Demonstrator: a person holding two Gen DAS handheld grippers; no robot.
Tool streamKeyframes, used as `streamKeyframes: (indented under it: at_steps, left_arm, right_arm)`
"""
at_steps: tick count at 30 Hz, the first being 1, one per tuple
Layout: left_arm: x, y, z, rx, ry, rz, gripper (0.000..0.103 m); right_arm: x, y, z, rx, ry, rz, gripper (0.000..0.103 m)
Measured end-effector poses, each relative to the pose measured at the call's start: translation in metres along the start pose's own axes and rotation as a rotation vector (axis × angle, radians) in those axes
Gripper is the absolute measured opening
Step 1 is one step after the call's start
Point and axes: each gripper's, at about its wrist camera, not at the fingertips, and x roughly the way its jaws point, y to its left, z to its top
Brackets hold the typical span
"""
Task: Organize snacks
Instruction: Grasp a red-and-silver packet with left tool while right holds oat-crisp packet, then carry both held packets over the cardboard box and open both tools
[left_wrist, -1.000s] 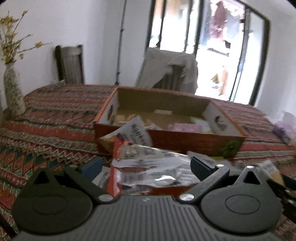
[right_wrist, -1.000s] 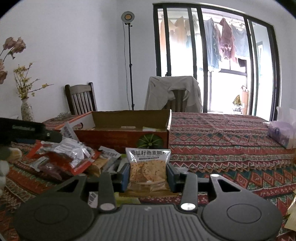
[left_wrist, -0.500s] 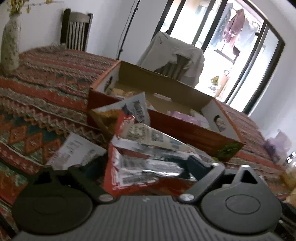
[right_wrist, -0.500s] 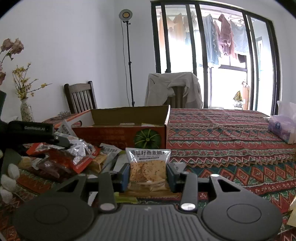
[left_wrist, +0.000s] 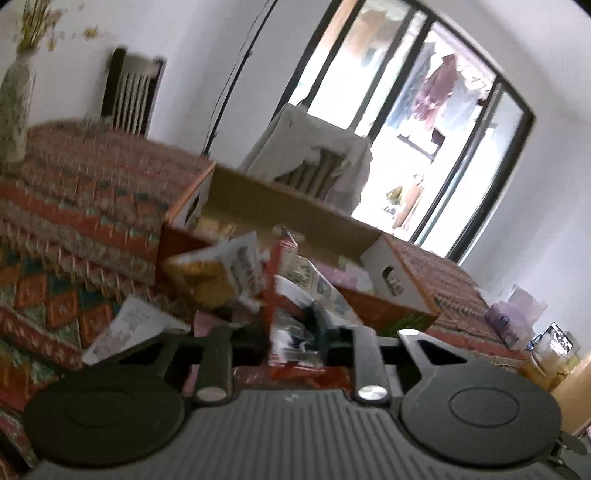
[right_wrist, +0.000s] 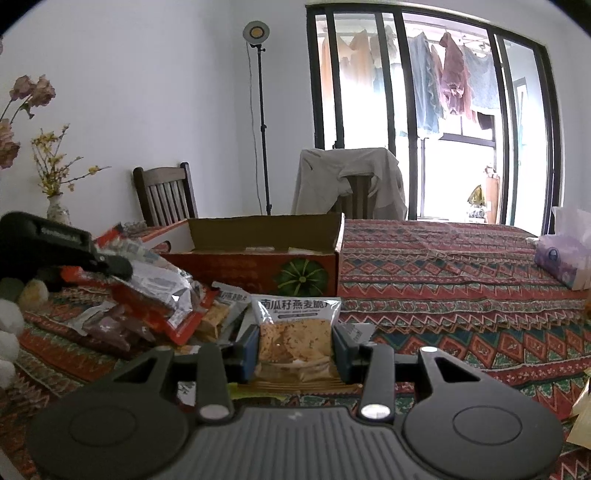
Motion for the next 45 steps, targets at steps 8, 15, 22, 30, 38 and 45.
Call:
streamKeyframes:
  at_steps: [8,15,22,30,38,45]
  left_arm:
    - [-0.030,-0.022,0.011,0.096,-0.105,-0.050,0.021]
    - [-0.046,-0.033,0.021,0.139,-0.161,-0.071,0.021]
    - [-0.045,-0.040,0.032,0.165,-0.196,-0.077,0.021]
    - [-0.017,-0.038,0.056,0.152,-0.205,-0.063,0.021]
    - [0.034,-0.025,0.082,0.101,-0.202,-0.044,0.021]
    - [0.092,-0.004,0.087,0.046,-0.160,-0.006,0.021]
  right_arm:
    - [-0.007,0.007,0.003,-0.016,-0.014,0.001,0.041]
    - [-0.010,0.013,0.010,-0.031,-0.038,0.007,0.041]
    - [0.000,0.018,0.031,-0.036,-0.077,0.005,0.041]
    - [0.038,0.026,0.076,-0.045,-0.129,-0.003,0.041]
    - [0.102,0.034,0.112,-0.033,-0.105,-0.012,0.041]
    - [0.158,0.032,0.119,-0.011,-0.077,-0.057,0.041]
